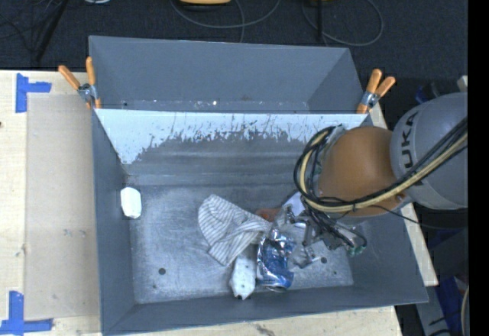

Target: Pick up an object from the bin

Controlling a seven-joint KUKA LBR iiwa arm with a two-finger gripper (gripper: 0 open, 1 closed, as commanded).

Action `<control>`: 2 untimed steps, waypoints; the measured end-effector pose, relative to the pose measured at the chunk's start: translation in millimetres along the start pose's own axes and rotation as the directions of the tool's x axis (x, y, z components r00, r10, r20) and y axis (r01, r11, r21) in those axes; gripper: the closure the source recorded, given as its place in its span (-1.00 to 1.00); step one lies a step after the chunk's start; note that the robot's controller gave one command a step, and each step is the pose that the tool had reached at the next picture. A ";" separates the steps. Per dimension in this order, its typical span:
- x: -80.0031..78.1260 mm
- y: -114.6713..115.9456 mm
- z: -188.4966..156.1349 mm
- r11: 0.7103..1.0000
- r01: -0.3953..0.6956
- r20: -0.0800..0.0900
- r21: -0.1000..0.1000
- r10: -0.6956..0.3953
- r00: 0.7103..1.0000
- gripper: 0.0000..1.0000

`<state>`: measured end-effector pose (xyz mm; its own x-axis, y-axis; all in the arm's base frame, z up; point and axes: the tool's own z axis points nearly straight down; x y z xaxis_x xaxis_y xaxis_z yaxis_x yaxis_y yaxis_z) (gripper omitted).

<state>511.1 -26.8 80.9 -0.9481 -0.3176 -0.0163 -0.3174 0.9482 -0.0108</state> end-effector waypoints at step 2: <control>-4.5 15.4 -167.7 1.000 0.015 -0.007 -0.008 -0.015 1.000 1.00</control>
Offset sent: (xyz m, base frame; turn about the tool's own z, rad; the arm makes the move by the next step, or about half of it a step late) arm -0.0059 0.0158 0.1636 -0.0174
